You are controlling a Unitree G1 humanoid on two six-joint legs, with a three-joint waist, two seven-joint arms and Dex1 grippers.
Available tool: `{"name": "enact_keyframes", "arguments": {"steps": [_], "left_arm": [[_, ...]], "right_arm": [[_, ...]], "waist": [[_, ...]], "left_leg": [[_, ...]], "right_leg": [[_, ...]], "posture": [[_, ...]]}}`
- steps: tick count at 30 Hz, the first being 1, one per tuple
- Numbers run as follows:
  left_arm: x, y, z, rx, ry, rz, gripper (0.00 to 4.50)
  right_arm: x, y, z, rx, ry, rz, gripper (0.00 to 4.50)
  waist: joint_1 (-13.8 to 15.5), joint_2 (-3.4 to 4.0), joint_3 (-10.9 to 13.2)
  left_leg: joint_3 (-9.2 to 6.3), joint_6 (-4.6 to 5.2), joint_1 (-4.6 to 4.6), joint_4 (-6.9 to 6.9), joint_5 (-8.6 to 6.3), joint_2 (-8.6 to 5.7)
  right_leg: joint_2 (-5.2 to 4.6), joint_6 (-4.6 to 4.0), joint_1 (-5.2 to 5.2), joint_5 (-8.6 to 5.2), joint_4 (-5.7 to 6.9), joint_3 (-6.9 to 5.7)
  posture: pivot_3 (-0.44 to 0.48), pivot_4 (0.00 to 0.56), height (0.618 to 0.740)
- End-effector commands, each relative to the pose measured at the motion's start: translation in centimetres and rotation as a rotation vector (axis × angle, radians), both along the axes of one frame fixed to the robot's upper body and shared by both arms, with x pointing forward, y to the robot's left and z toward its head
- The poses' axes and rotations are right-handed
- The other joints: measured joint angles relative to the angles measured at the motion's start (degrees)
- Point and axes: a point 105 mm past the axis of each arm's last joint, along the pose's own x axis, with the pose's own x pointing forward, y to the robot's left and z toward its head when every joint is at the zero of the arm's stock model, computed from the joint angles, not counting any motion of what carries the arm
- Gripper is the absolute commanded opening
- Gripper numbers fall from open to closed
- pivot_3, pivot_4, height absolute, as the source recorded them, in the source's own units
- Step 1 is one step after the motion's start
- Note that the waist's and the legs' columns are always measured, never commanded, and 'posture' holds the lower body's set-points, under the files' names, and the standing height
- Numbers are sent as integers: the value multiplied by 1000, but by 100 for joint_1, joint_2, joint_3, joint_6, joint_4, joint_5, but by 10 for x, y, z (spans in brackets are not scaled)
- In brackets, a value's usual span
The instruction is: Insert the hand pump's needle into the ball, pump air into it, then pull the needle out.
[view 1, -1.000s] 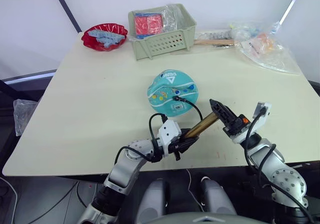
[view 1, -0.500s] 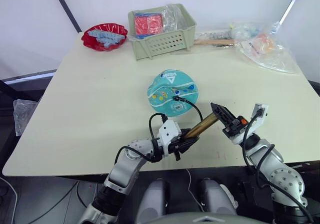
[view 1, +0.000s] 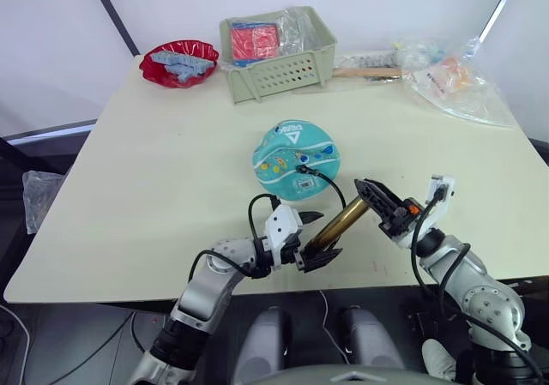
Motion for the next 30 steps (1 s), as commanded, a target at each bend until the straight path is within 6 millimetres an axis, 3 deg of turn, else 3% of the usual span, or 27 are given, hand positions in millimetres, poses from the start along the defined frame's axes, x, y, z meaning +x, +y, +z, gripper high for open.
{"name": "enact_keyframes", "arguments": {"steps": [1,8,16,30], "left_arm": [[-10,4,9,-15,25,-104,4359],[-18,16,5,84,100,-242,4359],[-8,15,-4,167,184,-282,4359],[9,7,-6,178,207,-264,4359]], "right_arm": [[-7,9,24,-54,-140,65,1673],[-8,18,38,-193,-254,142,1673],[-12,34,54,-342,-395,237,1673],[-21,43,54,-414,-465,294,1673]], "waist": [[-3,0,0],[1,0,0],[2,0,0],[6,-2,-1]], "left_leg": [[1,0,1,0,0,0],[-2,0,-7,1,0,-1],[-6,0,-15,2,0,-2],[-9,0,-21,8,0,-6]], "right_leg": [[0,0,0,0,0,0],[0,0,-6,0,-2,-4],[2,0,-14,0,-1,-8],[1,0,-15,1,1,-10]], "posture": [[0,150,738],[0,150,738],[0,150,738],[0,150,738]]}}
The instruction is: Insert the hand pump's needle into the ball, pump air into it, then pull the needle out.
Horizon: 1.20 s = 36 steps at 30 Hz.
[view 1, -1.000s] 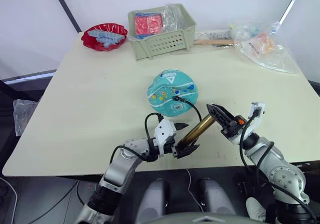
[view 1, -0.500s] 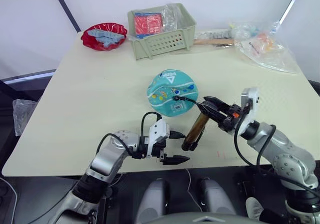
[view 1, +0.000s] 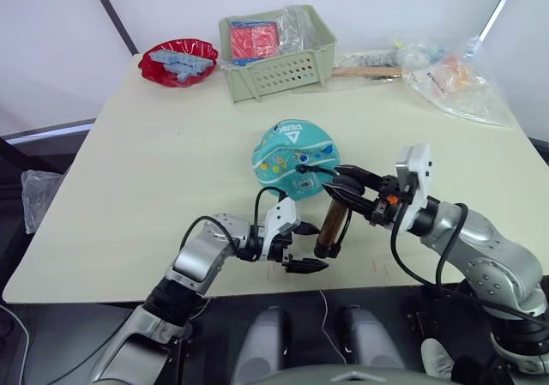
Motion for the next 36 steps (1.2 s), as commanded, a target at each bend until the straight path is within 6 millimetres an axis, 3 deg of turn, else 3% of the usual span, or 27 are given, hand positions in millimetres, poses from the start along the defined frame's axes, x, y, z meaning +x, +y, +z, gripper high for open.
{"name": "enact_keyframes", "arguments": {"steps": [1,19,22,25,28,36], "left_arm": [[-1,0,2,5,-8,-20,4359],[4,-3,-3,21,-22,-8,4359],[3,-4,-3,20,-22,-12,3491],[2,-4,-4,18,-21,-13,2102],[3,-4,-4,15,-24,-11,1085],[3,-6,-6,7,-50,-8,1085]], "right_arm": [[-11,5,15,11,-89,41,1673],[-14,9,15,23,-97,67,1673],[-14,10,15,26,-96,67,1673],[-14,10,14,27,-95,68,1673],[-15,10,14,26,-94,69,1673],[-18,10,10,14,-96,82,1673]], "waist": [[0,0,0],[1,0,0],[1,0,0],[0,0,0],[1,0,0],[1,0,0]], "left_leg": [[0,0,0,0,0,0],[0,0,0,2,0,0],[-1,0,0,2,0,0],[-1,0,0,2,0,0],[0,0,0,2,0,0],[0,0,0,2,0,0]], "right_leg": [[0,0,0,0,0,0],[0,0,0,0,1,0],[0,0,0,0,2,0],[0,0,0,0,2,-1],[-1,0,0,0,1,0],[-1,0,0,0,2,-1]], "posture": [[0,150,738],[0,150,738],[0,150,738],[0,150,738],[0,150,738],[0,150,738]]}}
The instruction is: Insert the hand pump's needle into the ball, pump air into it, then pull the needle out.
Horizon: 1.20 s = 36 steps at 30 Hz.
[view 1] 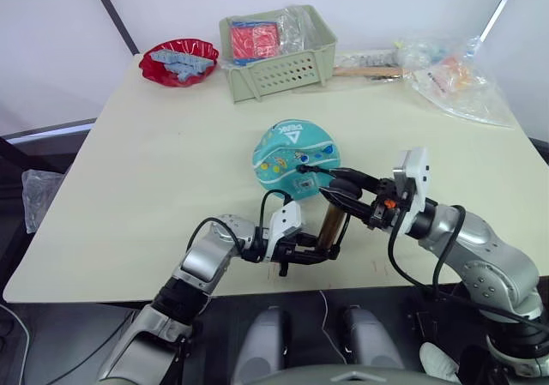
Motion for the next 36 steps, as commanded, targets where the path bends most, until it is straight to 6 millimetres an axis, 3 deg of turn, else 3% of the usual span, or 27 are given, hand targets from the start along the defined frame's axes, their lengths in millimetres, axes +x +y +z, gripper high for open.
{"name": "enact_keyframes", "arguments": {"steps": [1,8,13,24,36], "left_arm": [[4,-2,3,-23,-46,7,1085],[10,-19,2,-50,-128,10,1085],[18,-34,-3,-57,-167,29,1085],[30,-63,-14,-46,-220,37,1085],[34,-65,-36,83,-224,33,1085]], "right_arm": [[-14,6,10,5,-73,63,1673],[-21,2,11,-57,-191,101,1673],[-25,-12,-5,-194,-294,125,1673],[-22,-39,-23,-262,-338,84,1673],[-23,-59,-48,-249,-277,22,1673]], "waist": [[1,0,0],[10,-1,-1],[18,-2,-2],[36,-7,-4],[130,-42,-46]], "left_leg": [[0,0,0,0,0,0],[0,0,-1,3,0,-5],[-3,0,0,4,0,-27],[-7,0,-1,8,0,-35],[-10,1,38,10,0,-36]], "right_leg": [[0,0,0,0,0,0],[-1,1,1,0,0,0],[-1,1,2,0,0,-1],[-4,3,5,1,1,-1],[-10,6,52,-1,-1,-5]], "posture": [[0,150,738],[0,150,738],[0,150,738],[0,150,738],[0,150,738]]}}
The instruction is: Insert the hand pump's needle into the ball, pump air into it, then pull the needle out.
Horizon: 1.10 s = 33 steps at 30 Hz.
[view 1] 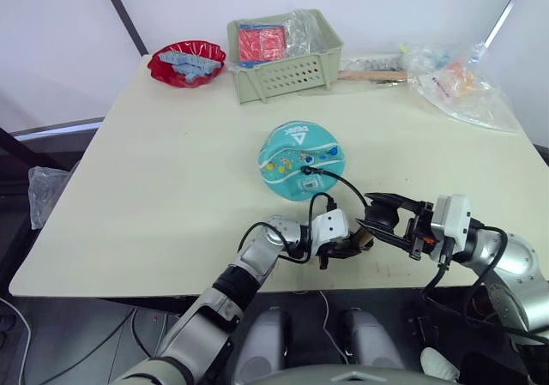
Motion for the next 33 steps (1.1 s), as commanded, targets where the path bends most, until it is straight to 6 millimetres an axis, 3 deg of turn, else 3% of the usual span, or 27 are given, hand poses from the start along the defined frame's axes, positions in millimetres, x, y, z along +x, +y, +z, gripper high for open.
{"name": "enact_keyframes", "arguments": {"steps": [1,5,18,33], "left_arm": [[8,7,-6,29,25,75,1085],[4,10,-11,57,62,61,1085],[-4,19,-22,126,174,67,1085],[-9,23,-31,146,186,59,1085]], "right_arm": [[-3,-5,-12,-28,34,0,1673],[1,-5,-4,-12,19,-11,1673],[18,-18,55,76,-27,-29,1673],[8,-30,140,113,-101,31,1673]], "waist": [[27,-10,-12],[36,-17,-21],[30,-16,-22],[23,-14,-20]], "left_leg": [[1,0,3,0,0,1],[3,0,22,-2,0,4],[5,1,29,-13,-1,13],[11,1,24,-15,-1,24]], "right_leg": [[0,0,2,0,0,1],[-1,0,18,-1,0,3],[0,-2,20,-2,0,4],[-4,-2,12,-2,-1,10]], "posture": [[0,150,738],[0,150,738],[0,150,738],[0,150,738]]}}
